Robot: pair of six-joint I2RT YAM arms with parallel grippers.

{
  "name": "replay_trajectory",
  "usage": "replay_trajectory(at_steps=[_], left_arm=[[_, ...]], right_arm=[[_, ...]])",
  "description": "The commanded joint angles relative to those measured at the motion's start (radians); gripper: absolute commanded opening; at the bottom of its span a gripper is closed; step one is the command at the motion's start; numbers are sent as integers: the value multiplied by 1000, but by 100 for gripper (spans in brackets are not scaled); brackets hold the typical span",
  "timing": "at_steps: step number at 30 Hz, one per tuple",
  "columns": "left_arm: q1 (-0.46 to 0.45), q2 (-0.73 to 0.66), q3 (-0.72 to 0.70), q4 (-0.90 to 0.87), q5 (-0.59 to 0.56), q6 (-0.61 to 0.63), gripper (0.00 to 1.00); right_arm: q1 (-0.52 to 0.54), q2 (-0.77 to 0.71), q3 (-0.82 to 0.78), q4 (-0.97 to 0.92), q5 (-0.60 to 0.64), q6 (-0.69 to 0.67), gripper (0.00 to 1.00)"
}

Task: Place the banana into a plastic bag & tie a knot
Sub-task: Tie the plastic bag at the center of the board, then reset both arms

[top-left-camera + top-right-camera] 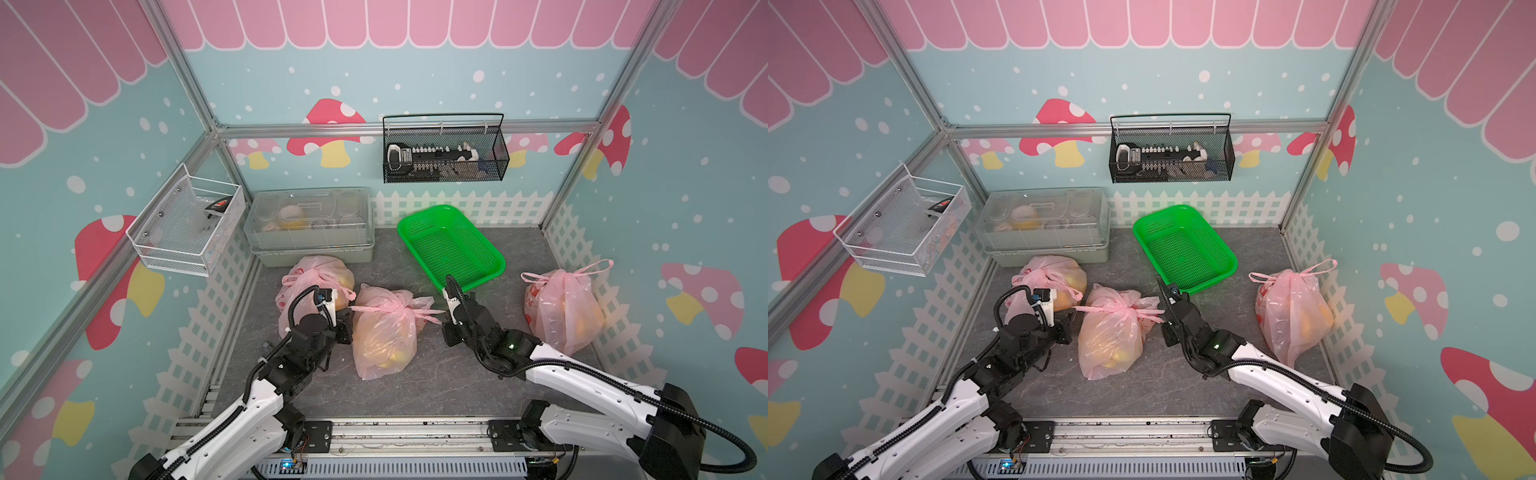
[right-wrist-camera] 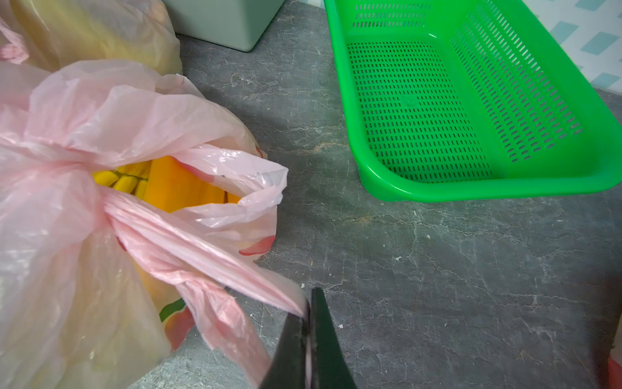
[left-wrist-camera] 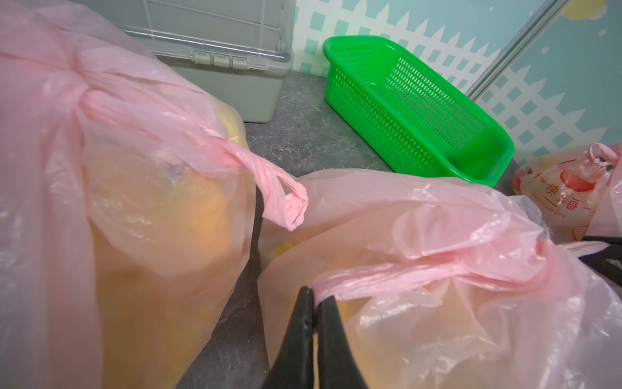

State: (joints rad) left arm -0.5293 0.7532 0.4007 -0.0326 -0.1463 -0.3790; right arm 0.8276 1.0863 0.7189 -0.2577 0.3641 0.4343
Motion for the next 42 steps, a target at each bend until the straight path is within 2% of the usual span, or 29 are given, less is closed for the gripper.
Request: replay_trajectory(at_steps=[1, 8, 14, 17, 19, 20, 22, 23, 27, 29, 30, 31, 34, 37, 38, 40, 42], left_arm=[[38, -7, 0, 22, -139, -6, 0], [50, 47, 19, 51, -124, 2, 0], [49, 137, 94, 77, -14, 40, 0], [48, 142, 111, 70, 11, 45, 0], [46, 124, 125, 46, 38, 44, 0], [46, 111, 129, 35, 43, 37, 3], [46, 79, 141, 11, 36, 14, 19], [46, 63, 146, -2, 28, 5, 26], [48, -1, 181, -88, -66, -34, 57], [48, -27, 192, -112, -114, -41, 68], [48, -39, 187, -113, -146, -44, 80], [49, -48, 181, -111, -192, -53, 99], [54, -47, 142, -66, -278, -50, 100], [54, -1, 96, -16, -402, 12, 100], [55, 20, 78, 8, -470, 41, 100], [78, 66, 47, 69, -576, 107, 100], [163, 128, 52, 79, -570, 139, 100]], right_arm=[[-68, 29, -7, -121, 97, 62, 0], [-166, 107, 29, -103, 62, 60, 0], [-168, 159, 85, -26, -39, -33, 0], [-170, 136, 78, -12, -91, -55, 1], [-175, 95, 60, 0, -152, -79, 13], [-177, 74, 52, -2, -169, -85, 22], [-182, 13, 30, -3, -219, -101, 44], [-185, -14, 24, -6, -238, -106, 51], [-195, -148, 13, -62, -251, -115, 65], [-200, -221, 5, -78, -217, -119, 70], [-202, -257, -1, -82, -172, -120, 72], [-205, -283, -9, -81, -125, -120, 75], [-226, -328, -50, -57, 92, -117, 83], [-280, -314, -94, -28, 353, -69, 87], [-312, -302, -109, -9, 386, -76, 90], [-386, -265, -156, 98, 358, -146, 90], [-461, -213, -198, 199, 326, -183, 90]])
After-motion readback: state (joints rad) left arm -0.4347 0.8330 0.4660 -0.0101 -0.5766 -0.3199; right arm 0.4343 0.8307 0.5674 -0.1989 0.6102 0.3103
